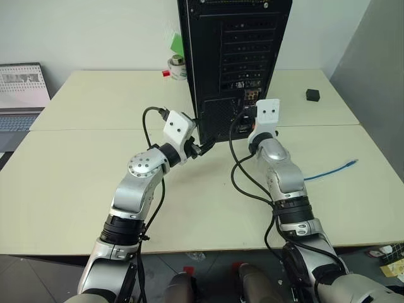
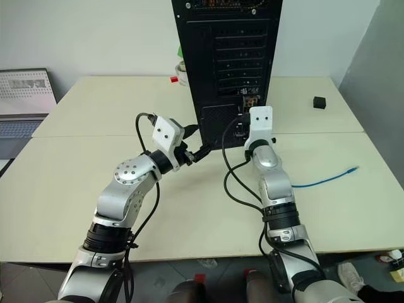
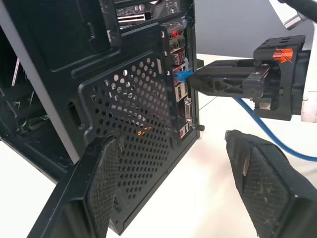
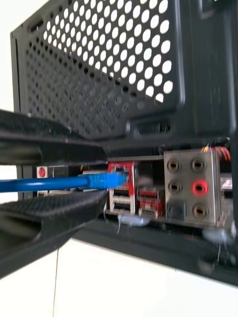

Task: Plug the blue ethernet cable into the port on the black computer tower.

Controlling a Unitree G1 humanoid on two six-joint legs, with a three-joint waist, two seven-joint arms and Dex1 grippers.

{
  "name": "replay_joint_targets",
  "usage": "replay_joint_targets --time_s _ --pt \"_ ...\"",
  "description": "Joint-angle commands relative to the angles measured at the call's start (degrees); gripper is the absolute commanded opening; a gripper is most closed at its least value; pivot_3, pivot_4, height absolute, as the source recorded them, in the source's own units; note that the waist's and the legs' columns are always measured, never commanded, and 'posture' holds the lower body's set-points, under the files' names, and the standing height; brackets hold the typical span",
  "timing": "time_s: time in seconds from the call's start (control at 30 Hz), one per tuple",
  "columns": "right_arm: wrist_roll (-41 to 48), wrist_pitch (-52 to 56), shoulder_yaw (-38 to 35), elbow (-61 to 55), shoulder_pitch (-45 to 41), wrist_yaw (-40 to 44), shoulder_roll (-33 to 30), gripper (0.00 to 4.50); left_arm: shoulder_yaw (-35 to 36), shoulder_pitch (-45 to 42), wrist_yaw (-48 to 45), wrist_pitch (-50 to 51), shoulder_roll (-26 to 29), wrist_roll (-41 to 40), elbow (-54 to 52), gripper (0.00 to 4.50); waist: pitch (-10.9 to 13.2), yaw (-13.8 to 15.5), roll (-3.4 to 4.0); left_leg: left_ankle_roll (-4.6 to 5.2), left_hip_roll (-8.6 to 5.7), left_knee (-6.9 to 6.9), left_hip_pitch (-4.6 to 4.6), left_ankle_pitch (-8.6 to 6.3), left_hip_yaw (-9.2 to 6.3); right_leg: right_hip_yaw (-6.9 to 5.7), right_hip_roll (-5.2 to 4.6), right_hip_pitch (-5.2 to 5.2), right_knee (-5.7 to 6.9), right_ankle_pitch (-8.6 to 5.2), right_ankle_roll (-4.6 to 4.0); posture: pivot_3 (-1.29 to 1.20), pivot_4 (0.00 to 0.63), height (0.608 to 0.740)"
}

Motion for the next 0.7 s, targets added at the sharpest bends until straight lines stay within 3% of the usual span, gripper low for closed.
replay_joint_targets --time_s 0.03,0.23,0.33,0.43,0.53,0.7 --pt "1.14 1.60 1.11 -6.37 2.30 5.12 -2.79 1.67 1.09 -0.48 0.21 -1.77 0.93 1.33 0.17 3.50 0.00 0.21 0.00 0.00 -0.02 0.00 -0.01 0.00 0.00 0.00 0.00 0.00 -0.02 0.00 0.00 0.00 0.150 0.740" --pt "4.52 9.01 1.11 -18.50 7.71 13.65 -10.15 2.93 1.19 -1.67 0.24 0.28 3.12 3.32 2.74 3.50 0.00 1.22 0.00 0.01 -0.05 0.02 -0.06 0.00 -0.02 -0.03 0.00 0.00 -0.05 0.00 0.01 0.00 0.150 0.740" --pt "7.34 10.72 0.22 -24.19 10.18 20.43 -16.28 3.77 1.09 -2.24 -1.60 0.30 4.95 3.64 3.67 3.50 0.00 1.53 0.00 0.01 -0.07 0.03 -0.07 -0.01 -0.03 -0.05 -0.01 0.01 -0.06 -0.01 0.01 0.00 0.150 0.740" --pt "10.70 9.80 -1.08 -27.64 12.20 28.26 -22.85 4.33 0.99 -2.91 -3.80 0.69 6.89 3.59 4.18 3.50 0.00 1.59 0.00 0.01 -0.08 0.03 -0.07 -0.01 -0.05 -0.07 0.00 0.03 -0.09 -0.01 0.02 0.00 0.150 0.740" --pt "14.97 9.07 -4.03 -28.70 13.91 36.81 -29.79 4.46 1.28 -4.02 -6.73 0.05 9.19 3.34 4.97 3.50 0.04 1.82 -0.01 0.03 -0.08 0.02 -0.08 -0.01 -0.06 -0.10 0.00 0.06 -0.12 -0.02 0.02 0.00 0.150 0.740" --pt "18.36 6.95 -7.23 -24.99 13.48 44.10 -36.22 4.46 2.70 -6.48 -8.62 -0.06 11.02 2.49 6.61 3.50 0.05 1.83 -0.03 0.03 -0.08 0.03 -0.05 -0.01 -0.06 -0.10 0.02 0.11 -0.14 -0.02 0.03 0.00 0.150 0.740"
